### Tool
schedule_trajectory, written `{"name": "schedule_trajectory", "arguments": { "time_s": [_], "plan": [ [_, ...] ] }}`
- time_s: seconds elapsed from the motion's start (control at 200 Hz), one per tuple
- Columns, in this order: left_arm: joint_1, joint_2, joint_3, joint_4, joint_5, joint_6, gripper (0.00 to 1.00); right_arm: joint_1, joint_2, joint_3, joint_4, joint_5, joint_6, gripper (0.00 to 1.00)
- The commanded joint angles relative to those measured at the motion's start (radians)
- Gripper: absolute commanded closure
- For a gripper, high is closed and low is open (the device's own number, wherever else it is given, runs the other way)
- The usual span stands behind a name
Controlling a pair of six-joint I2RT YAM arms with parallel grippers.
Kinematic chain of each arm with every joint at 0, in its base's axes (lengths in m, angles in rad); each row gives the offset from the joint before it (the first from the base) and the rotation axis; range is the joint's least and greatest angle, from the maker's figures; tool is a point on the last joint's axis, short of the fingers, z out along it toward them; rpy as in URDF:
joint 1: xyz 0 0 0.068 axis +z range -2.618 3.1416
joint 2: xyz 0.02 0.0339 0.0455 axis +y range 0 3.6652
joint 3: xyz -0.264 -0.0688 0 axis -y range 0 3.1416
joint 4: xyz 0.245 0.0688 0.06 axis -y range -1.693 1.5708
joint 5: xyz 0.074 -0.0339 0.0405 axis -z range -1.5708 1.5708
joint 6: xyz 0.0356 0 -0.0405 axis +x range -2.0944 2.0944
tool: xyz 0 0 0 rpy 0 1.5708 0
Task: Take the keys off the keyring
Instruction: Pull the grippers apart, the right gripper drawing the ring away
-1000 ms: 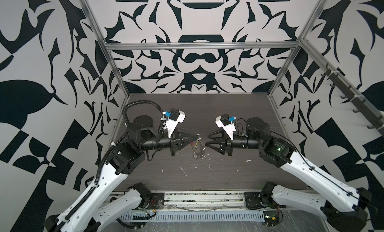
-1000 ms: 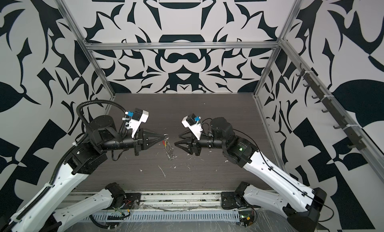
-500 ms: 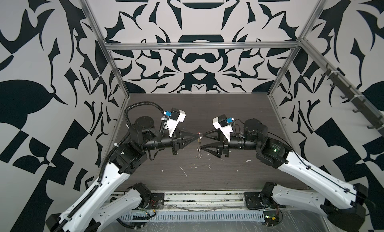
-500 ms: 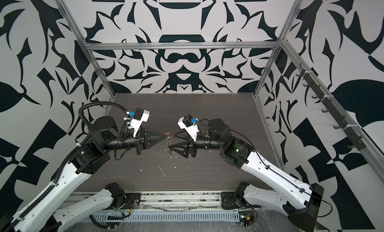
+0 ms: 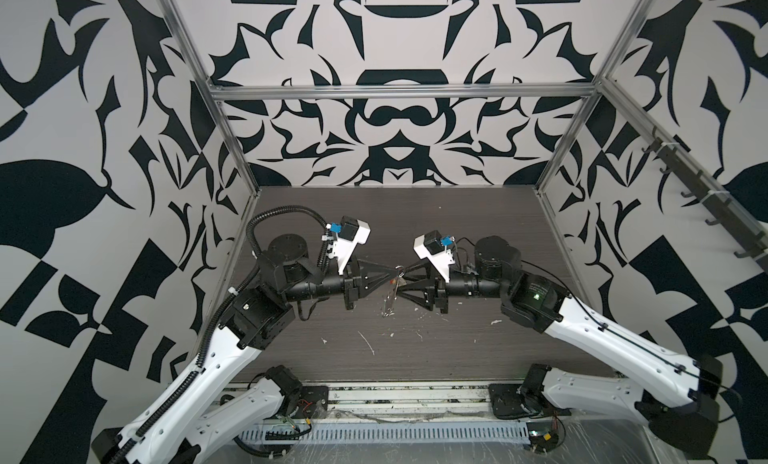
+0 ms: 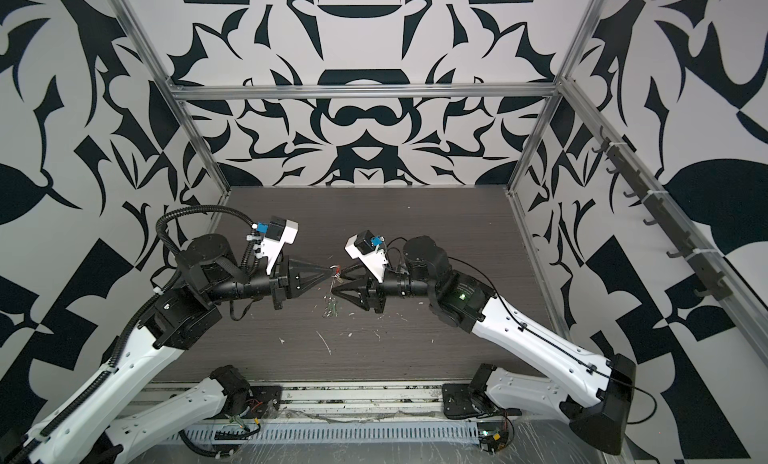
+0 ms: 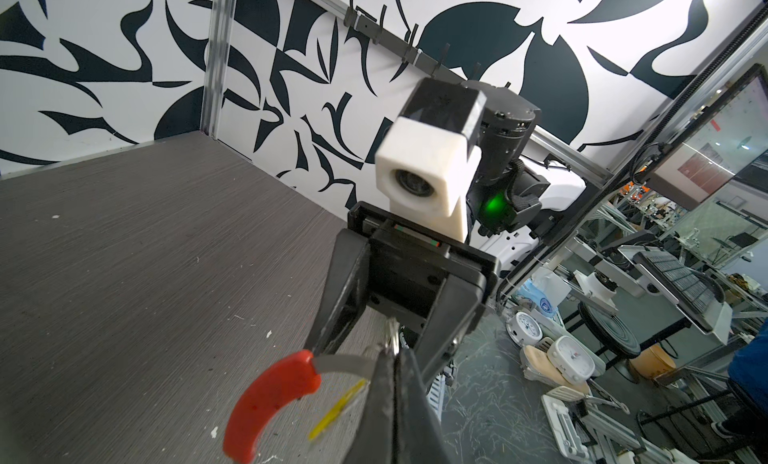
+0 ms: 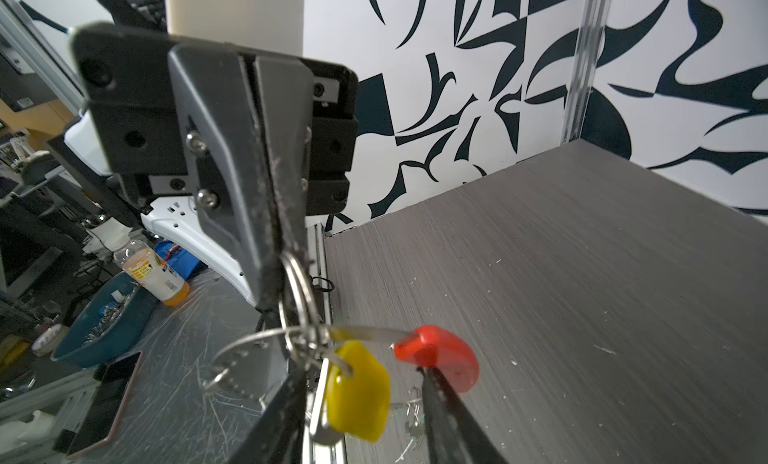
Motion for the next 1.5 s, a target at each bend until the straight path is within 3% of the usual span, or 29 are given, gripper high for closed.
{"name": "schedule_trajectory", "arguments": {
  "time_s": [0.0, 0.325, 0.835, 1.305, 1.495],
  "plan": [
    [-0.001, -0.017, -0.008, 0.032, 0.009, -0.001, 1.0, 0.008, -0.004, 0.055, 0.041, -0.003, -0.01, 0.61],
    [-0.002, -0.033, -0.025, 0.055, -0.02, -0.013, 1.0, 0.014, 0.001, 0.071, 0.013, 0.023, -0.022, 1.0],
    [-0.007, -0.093, -0.215, 0.42, -0.139, -0.174, 1.0, 0.057, 0.063, 0.055, 0.195, 0.041, 0.024, 1.0],
    [-0.022, -0.102, -0.279, 0.51, -0.176, -0.198, 1.0, 0.063, 0.117, 0.067, 0.277, 0.004, 0.052, 1.0],
    [-0.022, -0.141, -0.276, 0.456, -0.235, -0.154, 1.0, 0.064, 0.091, 0.038, 0.226, 0.019, 0.041, 1.0]
  ]
}}
